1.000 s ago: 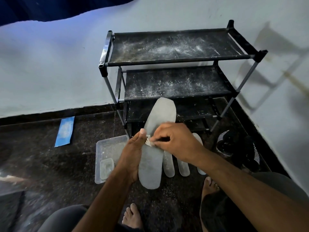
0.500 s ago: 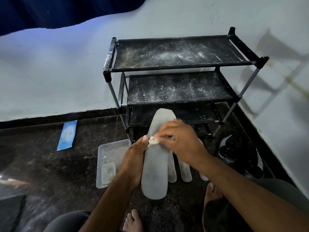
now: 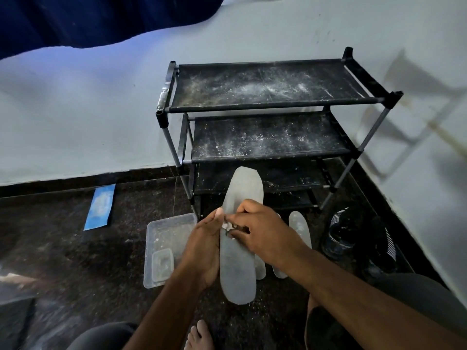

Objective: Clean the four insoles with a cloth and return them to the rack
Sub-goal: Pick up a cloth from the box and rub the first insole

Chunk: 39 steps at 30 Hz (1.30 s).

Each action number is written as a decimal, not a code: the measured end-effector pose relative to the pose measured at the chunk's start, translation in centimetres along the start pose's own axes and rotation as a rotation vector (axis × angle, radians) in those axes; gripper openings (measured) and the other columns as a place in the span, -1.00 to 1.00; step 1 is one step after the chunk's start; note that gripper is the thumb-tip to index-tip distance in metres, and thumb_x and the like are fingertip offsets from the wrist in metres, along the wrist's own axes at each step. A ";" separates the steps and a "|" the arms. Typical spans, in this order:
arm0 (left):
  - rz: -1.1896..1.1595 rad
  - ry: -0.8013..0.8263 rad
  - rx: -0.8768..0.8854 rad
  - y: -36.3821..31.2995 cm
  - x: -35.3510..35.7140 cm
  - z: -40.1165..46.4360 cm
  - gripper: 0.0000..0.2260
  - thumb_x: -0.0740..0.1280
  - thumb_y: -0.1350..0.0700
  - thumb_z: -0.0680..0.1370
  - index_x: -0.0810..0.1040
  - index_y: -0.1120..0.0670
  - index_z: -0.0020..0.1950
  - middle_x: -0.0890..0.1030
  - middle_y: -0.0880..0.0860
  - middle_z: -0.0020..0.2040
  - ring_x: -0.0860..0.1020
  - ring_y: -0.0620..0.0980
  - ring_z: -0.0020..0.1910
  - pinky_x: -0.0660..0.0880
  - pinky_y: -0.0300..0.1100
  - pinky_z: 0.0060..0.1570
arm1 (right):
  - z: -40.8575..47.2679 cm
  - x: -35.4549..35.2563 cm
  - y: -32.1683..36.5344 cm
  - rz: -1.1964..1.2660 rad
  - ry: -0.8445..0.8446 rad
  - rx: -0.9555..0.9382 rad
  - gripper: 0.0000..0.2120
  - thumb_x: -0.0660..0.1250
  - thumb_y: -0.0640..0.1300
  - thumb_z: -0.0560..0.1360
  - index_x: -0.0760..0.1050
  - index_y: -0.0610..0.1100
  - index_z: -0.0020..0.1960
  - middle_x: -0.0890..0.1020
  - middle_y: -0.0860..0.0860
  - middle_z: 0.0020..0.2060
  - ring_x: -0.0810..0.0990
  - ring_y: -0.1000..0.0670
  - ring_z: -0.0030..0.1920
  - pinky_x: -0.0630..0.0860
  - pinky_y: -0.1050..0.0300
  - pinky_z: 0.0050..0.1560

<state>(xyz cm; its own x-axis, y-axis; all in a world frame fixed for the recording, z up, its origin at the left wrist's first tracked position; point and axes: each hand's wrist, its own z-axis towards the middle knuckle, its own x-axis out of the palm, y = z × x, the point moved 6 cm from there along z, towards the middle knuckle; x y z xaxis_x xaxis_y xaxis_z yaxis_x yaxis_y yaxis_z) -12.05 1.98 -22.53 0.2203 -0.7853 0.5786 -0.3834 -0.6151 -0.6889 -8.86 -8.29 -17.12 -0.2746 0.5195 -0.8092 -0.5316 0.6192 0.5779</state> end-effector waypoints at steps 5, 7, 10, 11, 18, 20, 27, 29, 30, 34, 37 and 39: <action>0.127 -0.018 0.057 -0.2 -0.4 0.2 -0.68 0.14 0.07 0.73 0.61 0.18 0.29 0.66 0.28 0.16 0.67 0.15 -0.01 0.63 0.00 -0.13 | 0.3 -2.2 -1.3 0.049 -0.104 0.103 -0.81 0.32 -0.26 0.56 0.63 -0.18 0.14 0.50 0.10 -0.06 0.49 0.22 -0.11 0.45 0.41 -0.04; 0.187 -0.012 0.070 -0.1 -0.4 0.2 -0.67 0.13 0.07 0.73 0.62 0.15 0.30 0.66 0.27 0.21 0.67 0.17 0.05 0.62 0.01 -0.06 | 0.4 -3.6 -2.3 -0.054 -0.220 0.161 -0.83 0.30 -0.23 0.59 0.64 -0.18 0.10 0.51 0.03 -0.03 0.52 0.13 -0.08 0.44 0.40 -0.01; 0.179 0.026 0.058 0.2 0.1 0.1 -0.67 0.14 0.07 0.72 0.63 0.17 0.27 0.64 0.28 0.22 0.64 0.18 0.08 0.61 0.06 0.02 | 0.2 -3.2 -1.7 -0.109 -0.262 0.137 -0.86 0.31 -0.28 0.56 0.63 -0.23 0.06 0.52 -0.04 -0.04 0.53 -0.03 -0.02 0.51 0.22 0.04; 0.157 0.034 0.056 0.3 0.3 0.1 -0.68 0.16 0.07 0.71 0.63 0.18 0.26 0.63 0.29 0.21 0.63 0.18 0.07 0.61 0.08 0.05 | 0.0 -2.1 -0.8 -0.159 -0.210 0.072 -0.85 0.31 -0.31 0.55 0.63 -0.23 0.05 0.53 -0.06 -0.04 0.50 -0.03 0.00 0.53 0.11 0.06; 0.121 0.009 0.044 0.3 -0.4 0.4 -0.67 0.18 0.07 0.70 0.61 0.21 0.29 0.59 0.35 0.27 0.61 0.22 0.13 0.58 0.11 0.13 | 0.4 -4.0 -0.8 -0.003 -0.295 0.147 -0.82 0.30 -0.22 0.58 0.63 -0.15 0.12 0.59 0.01 0.02 0.50 0.13 0.00 0.36 0.42 0.09; 0.137 0.014 0.029 0.6 -0.2 0.3 -0.67 0.18 0.06 0.70 0.61 0.21 0.29 0.60 0.33 0.27 0.61 0.23 0.14 0.57 0.12 0.15 | 0.6 -4.2 -1.0 -0.045 -0.290 0.165 -0.81 0.27 -0.24 0.59 0.62 -0.19 0.12 0.59 -0.03 0.05 0.52 0.03 0.07 0.39 0.28 0.15; -0.026 -0.015 -0.055 0.5 0.0 0.0 -0.50 0.15 -0.10 0.70 0.58 0.31 0.30 0.65 0.32 0.13 0.66 0.20 0.05 0.58 0.10 0.13 | -0.4 1.3 1.9 -0.051 0.058 -0.153 -0.79 0.25 -0.33 0.52 0.63 -0.19 0.03 0.54 -0.03 0.03 0.36 0.06 0.07 0.31 0.22 0.15; 0.004 -0.028 -0.084 0.4 0.1 -0.1 -0.50 0.17 -0.11 0.70 0.62 0.31 0.23 0.68 0.30 0.05 0.70 0.16 -0.03 0.67 0.00 -0.03 | -0.4 2.2 2.4 -0.068 0.114 -0.214 -0.84 0.30 -0.31 0.49 0.64 -0.17 -0.04 0.55 0.00 -0.02 0.38 0.07 0.03 0.43 0.09 0.15; 0.002 -0.035 -0.082 0.3 -0.1 0.0 -0.52 0.17 -0.08 0.71 0.62 0.32 0.22 0.69 0.29 0.04 0.71 0.15 -0.05 0.69 -0.03 -0.08 | -0.5 2.3 2.3 -0.072 0.131 -0.216 -0.84 0.32 -0.31 0.47 0.65 -0.16 -0.04 0.56 0.00 -0.04 0.42 0.05 0.02 0.46 0.06 0.14; 0.043 -0.049 -0.017 -0.1 -0.6 0.3 -0.60 0.13 0.02 0.73 0.59 0.29 0.26 0.70 0.27 0.08 0.71 0.11 -0.02 0.66 -0.06 -0.10 | 0.4 -2.2 1.2 0.058 -0.120 -0.096 -0.84 0.34 -0.42 0.45 0.64 -0.29 -0.02 0.58 -0.07 -0.09 0.47 0.17 -0.04 0.41 0.32 0.01; 0.100 -0.053 -0.024 0.3 -0.3 0.3 -0.63 0.11 0.06 0.73 0.58 0.25 0.31 0.66 0.28 0.21 0.68 0.13 0.11 0.61 0.03 0.09 | 0.8 -3.2 -0.3 -0.065 -0.156 0.037 -0.81 0.30 -0.37 0.52 0.62 -0.25 0.08 0.56 -0.06 0.01 0.47 0.10 0.04 0.36 0.33 0.12; 0.080 -0.043 -0.030 0.6 -0.2 0.3 -0.65 0.14 0.07 0.72 0.58 0.26 0.31 0.62 0.33 0.25 0.64 0.18 0.15 0.55 0.13 0.23 | 0.4 -1.9 0.0 -0.141 -0.154 -0.010 -0.81 0.28 -0.35 0.53 0.63 -0.20 0.04 0.54 -0.04 -0.01 0.44 0.02 0.04 0.41 0.16 0.12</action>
<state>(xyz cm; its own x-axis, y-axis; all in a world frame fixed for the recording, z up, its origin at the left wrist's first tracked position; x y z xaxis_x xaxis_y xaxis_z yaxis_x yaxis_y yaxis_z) -12.03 1.71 -23.19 0.2257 -0.8345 0.5026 -0.4280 -0.5484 -0.7184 -8.00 -9.01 -15.48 -0.0720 0.5126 -0.8556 -0.5646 0.6862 0.4586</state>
